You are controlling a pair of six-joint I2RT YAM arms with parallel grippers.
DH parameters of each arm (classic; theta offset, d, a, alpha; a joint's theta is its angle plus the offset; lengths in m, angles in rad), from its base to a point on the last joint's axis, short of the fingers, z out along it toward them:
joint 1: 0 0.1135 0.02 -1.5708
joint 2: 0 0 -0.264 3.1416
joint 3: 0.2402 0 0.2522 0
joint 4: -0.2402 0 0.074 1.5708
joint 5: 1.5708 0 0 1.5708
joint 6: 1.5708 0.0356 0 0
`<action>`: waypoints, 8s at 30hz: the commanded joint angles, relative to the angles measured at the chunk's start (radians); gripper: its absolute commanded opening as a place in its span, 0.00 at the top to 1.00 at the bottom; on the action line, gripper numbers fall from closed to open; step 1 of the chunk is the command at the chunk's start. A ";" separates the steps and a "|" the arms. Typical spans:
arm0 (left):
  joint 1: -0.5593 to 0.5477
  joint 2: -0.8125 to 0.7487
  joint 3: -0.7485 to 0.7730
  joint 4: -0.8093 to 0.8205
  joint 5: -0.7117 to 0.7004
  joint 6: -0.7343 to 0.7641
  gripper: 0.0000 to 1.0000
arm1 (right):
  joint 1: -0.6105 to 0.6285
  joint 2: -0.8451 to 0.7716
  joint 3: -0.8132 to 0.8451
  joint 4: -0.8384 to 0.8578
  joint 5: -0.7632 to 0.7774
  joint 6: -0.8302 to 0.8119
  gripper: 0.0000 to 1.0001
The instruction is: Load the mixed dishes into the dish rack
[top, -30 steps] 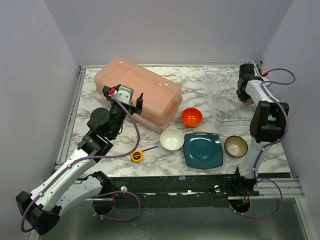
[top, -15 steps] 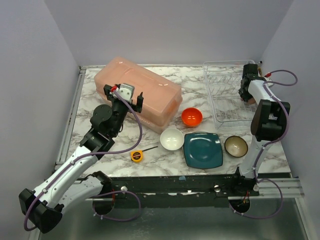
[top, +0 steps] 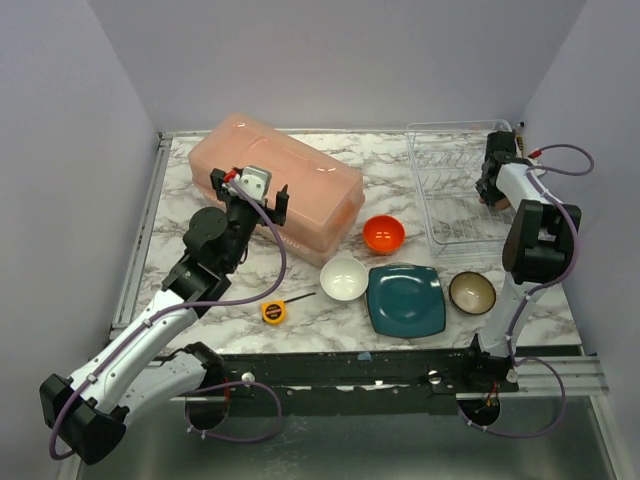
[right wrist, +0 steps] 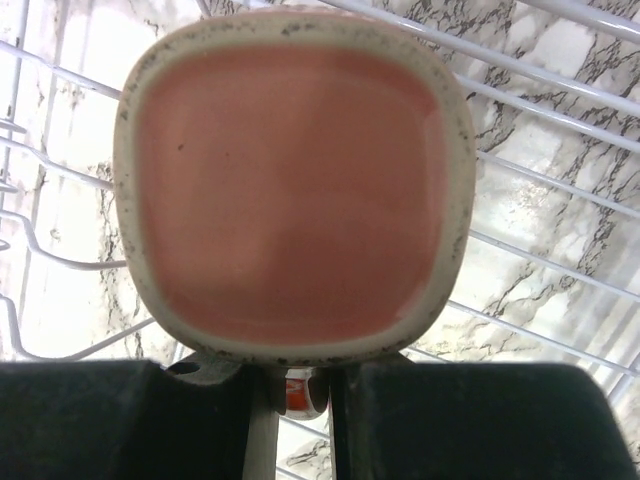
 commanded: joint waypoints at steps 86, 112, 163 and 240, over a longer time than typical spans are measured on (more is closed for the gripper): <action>0.010 0.060 0.062 -0.061 0.047 -0.059 0.07 | -0.003 -0.100 -0.065 0.369 -0.189 -0.195 0.46; 0.010 -0.005 0.043 -0.051 0.071 -0.104 0.07 | -0.003 -0.875 -0.504 -0.345 -0.102 0.031 0.00; -0.006 0.077 0.095 -0.120 0.152 -0.119 0.07 | -0.003 -1.263 -0.745 -0.217 -0.587 -0.101 1.00; -0.143 0.180 0.208 -0.341 0.477 -0.320 1.00 | 1.110 -0.759 -0.250 -0.154 -0.084 -0.219 0.09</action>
